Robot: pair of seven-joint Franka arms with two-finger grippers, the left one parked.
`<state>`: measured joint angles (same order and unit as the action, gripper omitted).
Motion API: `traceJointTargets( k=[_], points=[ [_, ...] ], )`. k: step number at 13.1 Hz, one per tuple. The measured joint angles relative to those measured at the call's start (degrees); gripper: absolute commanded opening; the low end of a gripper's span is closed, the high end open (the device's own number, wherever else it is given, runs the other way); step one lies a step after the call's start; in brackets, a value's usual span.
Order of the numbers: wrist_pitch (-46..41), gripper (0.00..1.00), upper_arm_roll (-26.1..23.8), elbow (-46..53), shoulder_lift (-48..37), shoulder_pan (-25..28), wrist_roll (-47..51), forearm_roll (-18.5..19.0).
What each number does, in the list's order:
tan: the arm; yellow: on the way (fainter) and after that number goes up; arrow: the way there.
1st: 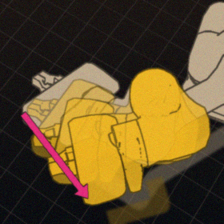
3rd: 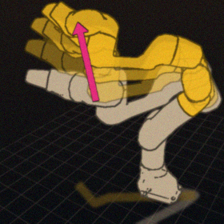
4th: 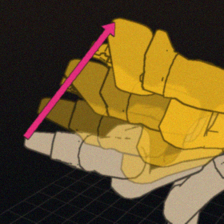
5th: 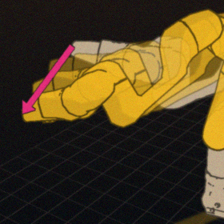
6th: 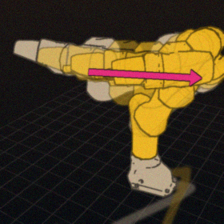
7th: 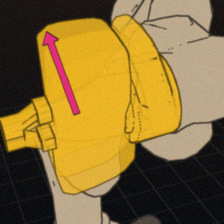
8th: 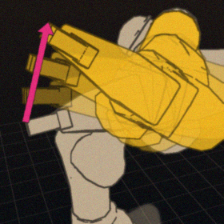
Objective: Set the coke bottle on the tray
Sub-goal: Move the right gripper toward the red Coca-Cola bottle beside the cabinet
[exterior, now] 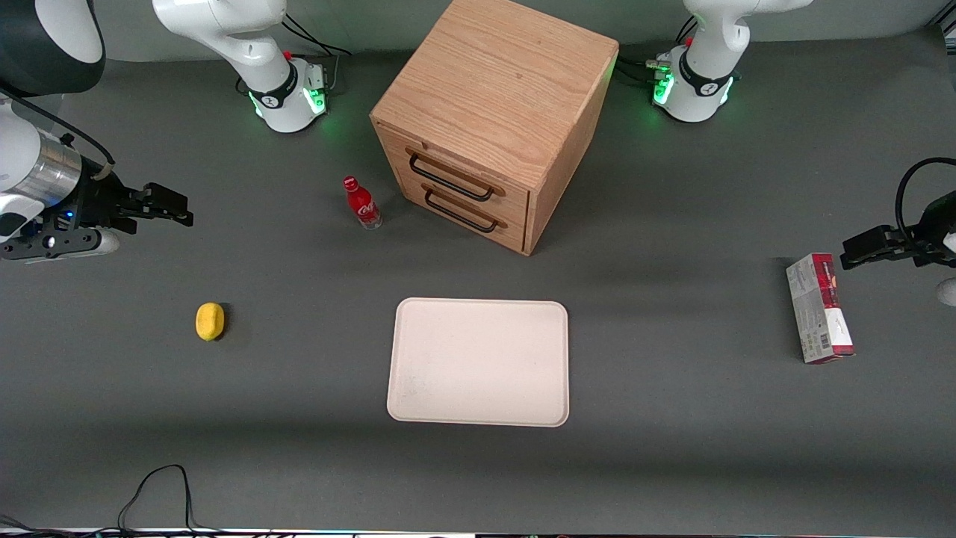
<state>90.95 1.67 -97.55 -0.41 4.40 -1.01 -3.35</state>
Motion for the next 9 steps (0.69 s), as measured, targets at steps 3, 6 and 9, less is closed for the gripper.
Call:
traceJointTargets(
  k=[3, 6, 9],
  points=[
    [0.0, 1.00, 0.0, -0.1, 0.0, 0.0, 0.0, 0.0],
    [0.0, 1.00, -0.1, 0.0, -0.1, 0.0, 0.0, 0.0],
    [0.1, 1.00, -0.4, 0.3, -0.2, 0.2, 0.0, -0.8]
  ],
)
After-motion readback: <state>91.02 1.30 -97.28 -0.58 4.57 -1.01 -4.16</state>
